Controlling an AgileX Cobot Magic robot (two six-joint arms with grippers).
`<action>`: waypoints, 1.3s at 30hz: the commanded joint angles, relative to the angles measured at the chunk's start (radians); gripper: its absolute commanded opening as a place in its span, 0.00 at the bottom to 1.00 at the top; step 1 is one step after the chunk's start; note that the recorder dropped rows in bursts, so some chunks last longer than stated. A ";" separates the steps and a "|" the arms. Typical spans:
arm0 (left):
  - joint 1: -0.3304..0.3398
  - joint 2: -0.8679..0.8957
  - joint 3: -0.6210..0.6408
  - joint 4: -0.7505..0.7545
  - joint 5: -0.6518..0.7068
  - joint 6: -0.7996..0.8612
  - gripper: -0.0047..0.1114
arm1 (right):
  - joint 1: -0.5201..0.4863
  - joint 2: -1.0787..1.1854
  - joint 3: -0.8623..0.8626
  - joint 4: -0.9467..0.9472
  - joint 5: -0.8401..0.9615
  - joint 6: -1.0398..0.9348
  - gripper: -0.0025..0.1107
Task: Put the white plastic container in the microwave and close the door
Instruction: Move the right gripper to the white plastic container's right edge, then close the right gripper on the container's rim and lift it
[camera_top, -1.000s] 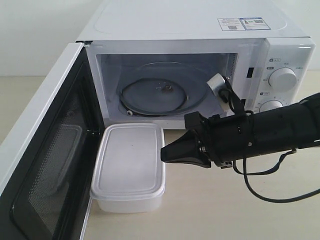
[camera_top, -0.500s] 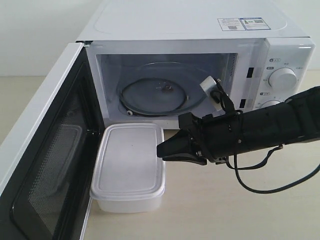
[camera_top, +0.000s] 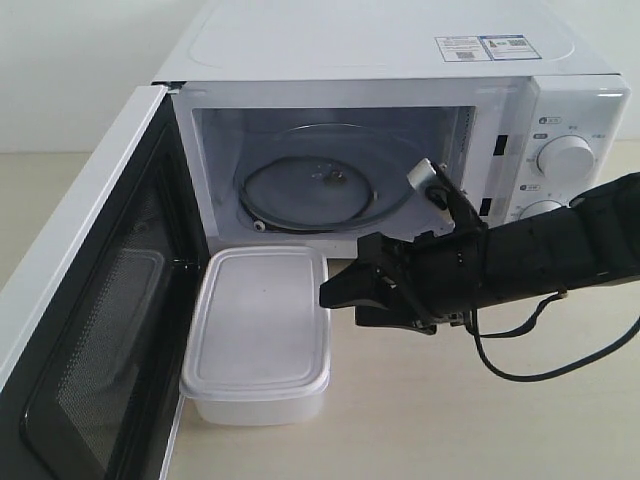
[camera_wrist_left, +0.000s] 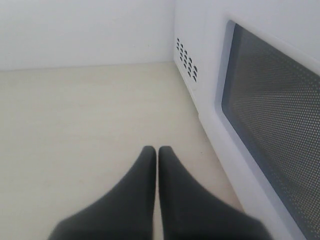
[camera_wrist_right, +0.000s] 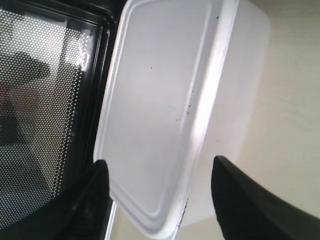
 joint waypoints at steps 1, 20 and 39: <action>0.004 -0.003 0.004 0.002 0.000 0.007 0.07 | 0.001 -0.002 -0.006 0.009 -0.009 -0.006 0.53; 0.004 -0.003 0.004 0.002 0.000 0.007 0.07 | 0.070 0.154 -0.087 0.089 -0.026 -0.062 0.52; 0.004 -0.003 0.004 0.002 0.000 0.007 0.07 | 0.070 0.197 -0.124 0.089 -0.033 -0.105 0.02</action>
